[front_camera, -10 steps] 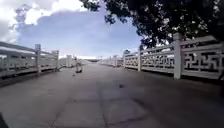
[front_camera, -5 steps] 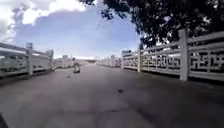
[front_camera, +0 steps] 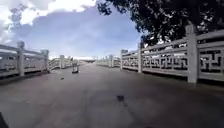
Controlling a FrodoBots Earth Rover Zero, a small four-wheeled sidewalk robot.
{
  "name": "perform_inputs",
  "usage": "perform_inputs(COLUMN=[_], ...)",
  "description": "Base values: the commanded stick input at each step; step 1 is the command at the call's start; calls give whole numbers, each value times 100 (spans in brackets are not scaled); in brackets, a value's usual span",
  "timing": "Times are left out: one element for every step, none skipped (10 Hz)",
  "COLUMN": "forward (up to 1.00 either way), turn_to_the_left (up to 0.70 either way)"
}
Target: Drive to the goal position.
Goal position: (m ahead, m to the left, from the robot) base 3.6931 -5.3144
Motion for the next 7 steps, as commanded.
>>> perform_inputs(forward=[70,70,70,70,70,70,70], turn_to_the_left=[0,0,0,0,0,0,0])
